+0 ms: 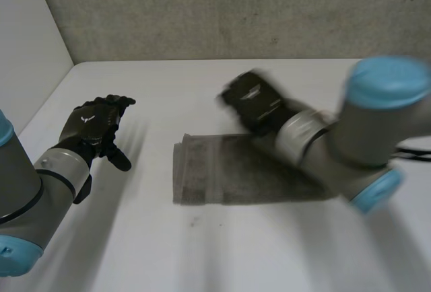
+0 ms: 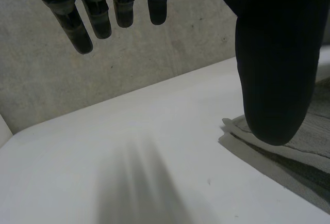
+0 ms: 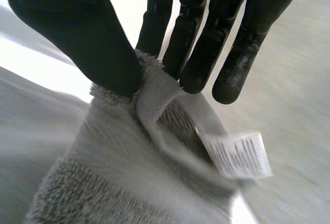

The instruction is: Fold the towel.

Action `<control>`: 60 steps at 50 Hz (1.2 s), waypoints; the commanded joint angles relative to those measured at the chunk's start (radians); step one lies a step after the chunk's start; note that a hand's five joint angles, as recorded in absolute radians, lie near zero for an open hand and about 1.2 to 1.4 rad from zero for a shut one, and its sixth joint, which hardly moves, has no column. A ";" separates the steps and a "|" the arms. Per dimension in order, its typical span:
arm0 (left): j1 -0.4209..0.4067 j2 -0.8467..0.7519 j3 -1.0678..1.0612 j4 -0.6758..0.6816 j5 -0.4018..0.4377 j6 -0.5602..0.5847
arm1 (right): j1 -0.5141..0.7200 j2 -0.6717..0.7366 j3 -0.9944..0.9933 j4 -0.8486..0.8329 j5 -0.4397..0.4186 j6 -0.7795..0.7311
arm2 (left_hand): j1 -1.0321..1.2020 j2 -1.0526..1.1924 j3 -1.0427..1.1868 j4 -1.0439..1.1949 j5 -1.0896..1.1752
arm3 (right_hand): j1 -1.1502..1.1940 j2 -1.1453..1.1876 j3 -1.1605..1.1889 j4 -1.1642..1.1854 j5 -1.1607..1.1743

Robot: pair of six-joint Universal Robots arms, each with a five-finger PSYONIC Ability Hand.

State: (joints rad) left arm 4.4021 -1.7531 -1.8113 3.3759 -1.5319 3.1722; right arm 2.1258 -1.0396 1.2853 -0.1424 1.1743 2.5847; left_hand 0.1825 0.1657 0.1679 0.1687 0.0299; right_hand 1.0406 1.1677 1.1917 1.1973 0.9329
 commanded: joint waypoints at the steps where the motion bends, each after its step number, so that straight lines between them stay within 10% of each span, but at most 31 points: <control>1: -0.004 -0.002 -0.002 0.000 0.006 0.000 | 0.198 0.181 -0.012 -0.019 -0.005 -0.006 | -0.008 0.009 0.007 0.006 -0.030 | 0.356 0.229 0.205 0.199 0.289; 6: -0.012 -0.014 0.018 0.002 0.006 -0.003 | 0.221 0.214 -0.012 -0.017 0.015 -0.001 | -0.008 0.009 0.007 0.006 -0.030 | 0.189 0.062 0.038 0.033 0.123; 8: -0.023 -0.016 0.030 0.005 0.007 -0.008 | 0.218 0.172 0.002 -0.017 0.022 0.020 | -0.008 0.009 0.007 0.006 -0.030 | -0.866 -0.993 -1.017 -1.023 -0.933; 19: -0.211 -0.173 0.213 0.063 -0.007 -0.009 | -0.050 -0.094 0.211 0.007 0.081 0.265 | 0.019 0.036 0.034 0.033 -0.003 | -0.866 -0.993 -1.017 -1.023 -0.933; 30: -0.317 -0.408 0.310 0.056 -0.160 0.006 | -0.357 -0.134 0.495 0.001 -0.048 0.137 | 0.022 0.039 0.037 0.036 0.000 | -0.866 -0.993 -1.017 -1.023 -0.933; 34: -0.319 -0.428 0.303 0.054 -0.165 0.006 | -0.399 -0.116 0.537 -0.006 -0.097 0.080 | 0.022 0.039 0.037 0.036 0.000 | -0.639 -0.766 -0.790 -0.795 -0.705; 36: -0.322 -0.430 0.291 0.054 -0.165 0.006 | -0.417 -0.084 0.545 -0.019 -0.111 0.055 | 0.016 0.033 0.031 0.030 -0.006 | -0.154 -0.281 -0.305 -0.311 -0.221; 39: -0.335 -0.422 0.279 0.051 -0.166 0.005 | -0.426 -0.082 0.537 -0.055 -0.108 0.054 | 0.013 0.030 0.028 0.027 -0.009 | 0.353 0.226 0.202 0.197 0.287; 48: -0.360 -0.324 0.225 0.045 -0.179 0.003 | -0.389 -0.135 0.443 -0.123 -0.036 0.061 | 0.008 0.024 0.022 0.021 -0.014 | 0.356 0.229 0.205 0.199 0.289; 60: -0.308 -0.139 0.150 0.040 -0.246 0.003 | -0.045 -0.084 0.125 -0.053 0.015 0.084 | -0.004 0.013 0.010 0.010 -0.026 | 0.356 0.229 0.205 0.199 0.289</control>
State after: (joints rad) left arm 4.0471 -1.9813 -1.6203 3.4198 -1.7327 3.1733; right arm 1.9295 -1.1817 1.5589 -0.2476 1.1850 2.6658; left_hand 0.1826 0.1722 0.1707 0.1703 0.0299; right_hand 0.9978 1.1775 1.1874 1.1965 0.9519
